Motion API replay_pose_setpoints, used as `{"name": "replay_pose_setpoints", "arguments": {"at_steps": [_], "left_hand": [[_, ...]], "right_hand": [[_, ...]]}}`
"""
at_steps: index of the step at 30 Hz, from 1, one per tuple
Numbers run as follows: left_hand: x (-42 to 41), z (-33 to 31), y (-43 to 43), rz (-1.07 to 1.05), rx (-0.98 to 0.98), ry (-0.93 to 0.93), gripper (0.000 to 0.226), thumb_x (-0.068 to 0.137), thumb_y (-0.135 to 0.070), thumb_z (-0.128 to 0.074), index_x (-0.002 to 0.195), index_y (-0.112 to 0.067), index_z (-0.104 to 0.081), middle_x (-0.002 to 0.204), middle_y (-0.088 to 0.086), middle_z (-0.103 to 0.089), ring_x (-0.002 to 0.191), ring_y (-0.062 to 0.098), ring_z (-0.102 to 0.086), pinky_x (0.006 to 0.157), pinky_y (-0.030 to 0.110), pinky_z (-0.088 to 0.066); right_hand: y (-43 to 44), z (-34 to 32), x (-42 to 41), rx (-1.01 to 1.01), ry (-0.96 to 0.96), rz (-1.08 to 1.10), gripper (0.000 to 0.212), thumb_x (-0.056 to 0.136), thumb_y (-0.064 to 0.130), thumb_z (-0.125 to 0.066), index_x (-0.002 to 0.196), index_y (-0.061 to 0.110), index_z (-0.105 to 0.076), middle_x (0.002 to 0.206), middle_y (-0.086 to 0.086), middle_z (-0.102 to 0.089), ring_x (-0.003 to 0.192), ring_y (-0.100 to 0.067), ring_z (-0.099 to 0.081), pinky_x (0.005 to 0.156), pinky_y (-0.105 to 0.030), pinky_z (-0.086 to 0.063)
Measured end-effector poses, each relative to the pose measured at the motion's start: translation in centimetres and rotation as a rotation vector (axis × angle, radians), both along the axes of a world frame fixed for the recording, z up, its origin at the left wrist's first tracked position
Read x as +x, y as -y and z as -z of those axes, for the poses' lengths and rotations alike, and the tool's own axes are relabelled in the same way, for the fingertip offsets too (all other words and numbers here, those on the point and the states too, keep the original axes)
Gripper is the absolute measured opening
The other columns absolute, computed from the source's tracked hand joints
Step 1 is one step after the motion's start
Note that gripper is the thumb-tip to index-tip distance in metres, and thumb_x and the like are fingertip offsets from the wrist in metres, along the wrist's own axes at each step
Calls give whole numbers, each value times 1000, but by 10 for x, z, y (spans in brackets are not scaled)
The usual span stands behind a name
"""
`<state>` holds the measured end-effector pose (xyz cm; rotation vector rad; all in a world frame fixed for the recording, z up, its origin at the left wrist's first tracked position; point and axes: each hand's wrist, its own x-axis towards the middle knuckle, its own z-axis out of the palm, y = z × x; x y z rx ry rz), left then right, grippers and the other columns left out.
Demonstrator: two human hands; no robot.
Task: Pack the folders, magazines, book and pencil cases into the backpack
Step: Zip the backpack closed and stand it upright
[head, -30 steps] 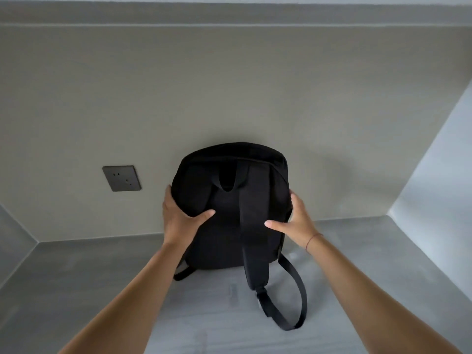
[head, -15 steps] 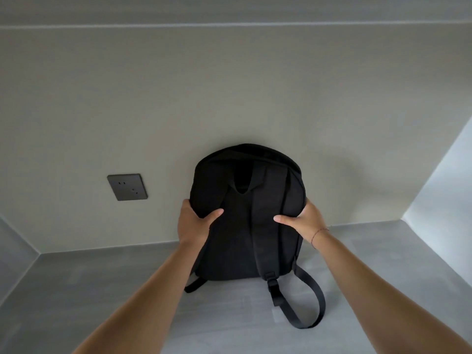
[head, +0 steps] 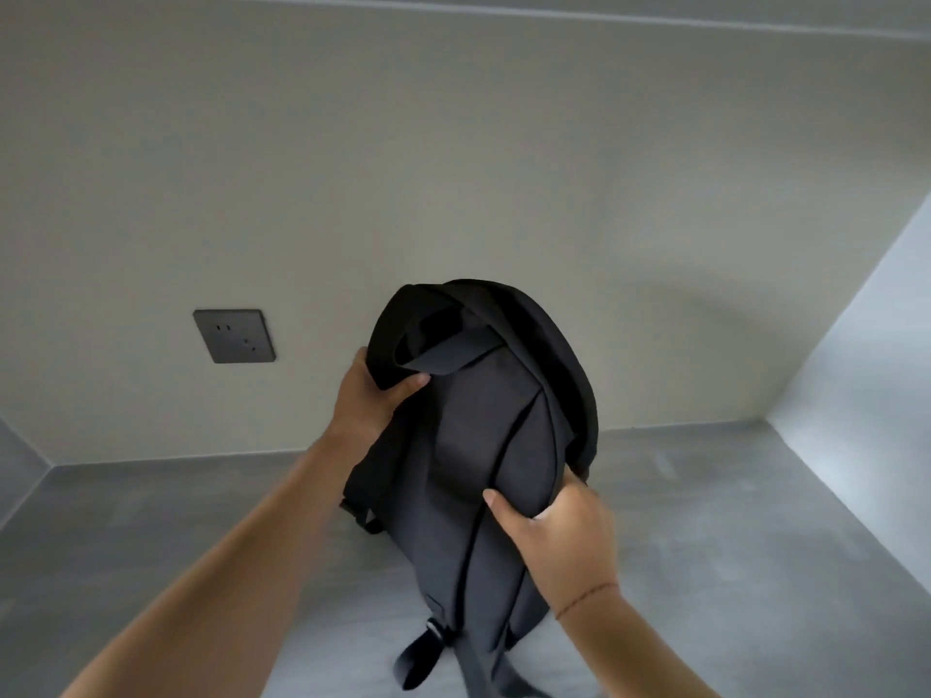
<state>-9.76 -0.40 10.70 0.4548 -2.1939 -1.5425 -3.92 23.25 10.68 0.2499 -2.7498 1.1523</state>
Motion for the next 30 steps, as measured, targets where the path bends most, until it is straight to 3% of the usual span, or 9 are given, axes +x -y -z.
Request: {"name": "replay_pose_setpoints", "arguments": {"at_steps": [2,5,8,13,15,17,22,26,30], "left_hand": [[11,3,-16,62,21,-54,66,78,-33,-73,132,-22,-36,123,-11,-51,114,5,-49,88,16,-42],[31,25,-42,109,-72,-89,84,79,-59,-53,145,-28,-13,148,-12,-23,138,2,-23,115,28,-24],[61,46,-62,119,-56,-30,96,75,-75,-36,148,-27,4,153,-16,1,142,-1,0,121,36,-8],[110,55,-125,346,-130,-108,115,68,-77,-56,145,-36,19,157,-14,16,146,5,11,121,45,-5],[116,53,-152,302,-265,-88,122,59,-79,-60,139,-46,25,154,-22,20,144,1,15,120,42,-6],[116,52,-168,217,-298,-69,123,54,-81,-61,137,-49,23,154,-24,17,143,-1,15,120,44,-11],[104,49,-183,-4,-241,-38,118,59,-61,-71,149,-30,0,158,-7,-5,142,-2,2,118,45,-21],[98,46,-173,-79,-180,-32,113,67,-45,-77,150,-27,-3,157,-4,-13,145,6,-9,118,39,-21],[102,47,-159,-57,-213,-32,105,74,-37,-76,150,-26,-4,156,-5,-19,138,-3,-11,117,30,-21]], "right_hand": [[2,1,8,21,-42,-28,59,68,60,-67,111,20,-60,91,4,-69,86,-19,-65,71,-29,-52],[-9,2,2,-44,-59,-131,70,71,67,-59,114,13,-55,90,-2,-68,85,-22,-64,67,-28,-47],[-31,3,-8,-174,14,-198,64,76,77,-32,94,19,-51,67,5,-57,67,-15,-57,61,-33,-42],[-52,6,-7,-188,62,-276,29,90,51,-45,73,30,-35,54,29,-52,54,4,-49,53,-13,-36],[-56,7,-11,-216,84,-308,39,86,58,-47,74,22,-40,51,26,-50,52,2,-47,53,-13,-37],[-59,5,-14,-241,94,-333,50,81,68,-41,75,18,-40,50,20,-45,51,-3,-42,56,-19,-42],[-58,-3,-9,-254,108,-429,30,95,34,-48,68,34,-32,47,34,-49,51,11,-50,52,-7,-37],[-55,-3,-4,-239,114,-494,19,94,31,-50,78,34,-42,50,27,-54,57,16,-52,56,-4,-37],[-55,8,-9,-400,80,-382,13,84,36,-65,91,30,-57,80,12,-67,75,2,-66,71,-17,-49]]}}
